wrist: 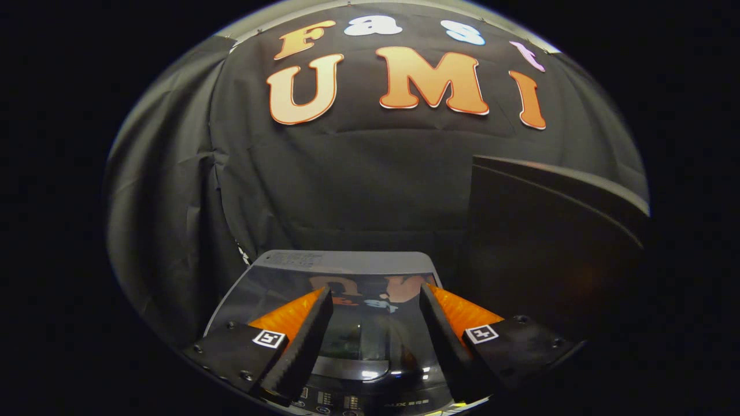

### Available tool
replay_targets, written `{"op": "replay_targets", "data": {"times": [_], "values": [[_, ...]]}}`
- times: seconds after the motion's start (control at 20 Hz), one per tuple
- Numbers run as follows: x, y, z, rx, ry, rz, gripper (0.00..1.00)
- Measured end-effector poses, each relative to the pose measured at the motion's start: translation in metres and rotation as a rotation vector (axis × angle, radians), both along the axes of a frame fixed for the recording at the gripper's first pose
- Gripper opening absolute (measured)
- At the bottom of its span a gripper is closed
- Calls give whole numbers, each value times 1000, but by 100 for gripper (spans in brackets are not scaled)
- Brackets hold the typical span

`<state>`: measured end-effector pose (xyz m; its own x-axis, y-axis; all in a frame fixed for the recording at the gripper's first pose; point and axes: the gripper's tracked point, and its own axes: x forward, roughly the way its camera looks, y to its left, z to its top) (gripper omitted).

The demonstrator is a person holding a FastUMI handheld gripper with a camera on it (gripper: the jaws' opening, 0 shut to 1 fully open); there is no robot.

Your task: Put the clothes into the washing machine and then close the washing machine lid.

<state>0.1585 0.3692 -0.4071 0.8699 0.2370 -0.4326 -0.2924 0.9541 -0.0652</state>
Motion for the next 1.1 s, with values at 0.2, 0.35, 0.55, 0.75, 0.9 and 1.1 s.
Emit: {"op": "replay_targets", "data": {"times": [0.2, 0.35, 0.55, 0.75, 0.9, 1.1], "values": [[-16, 17, 81, 76, -107, 47, 97], [-26, 15, 163, 118, -249, 78, 97], [-64, -15, 238, 96, -348, 134, 98], [-93, -84, 294, 173, -396, 104, 98], [-120, -150, 323, 181, -427, 71, 98], [-160, -244, 343, 104, -461, 2, 98]]}}
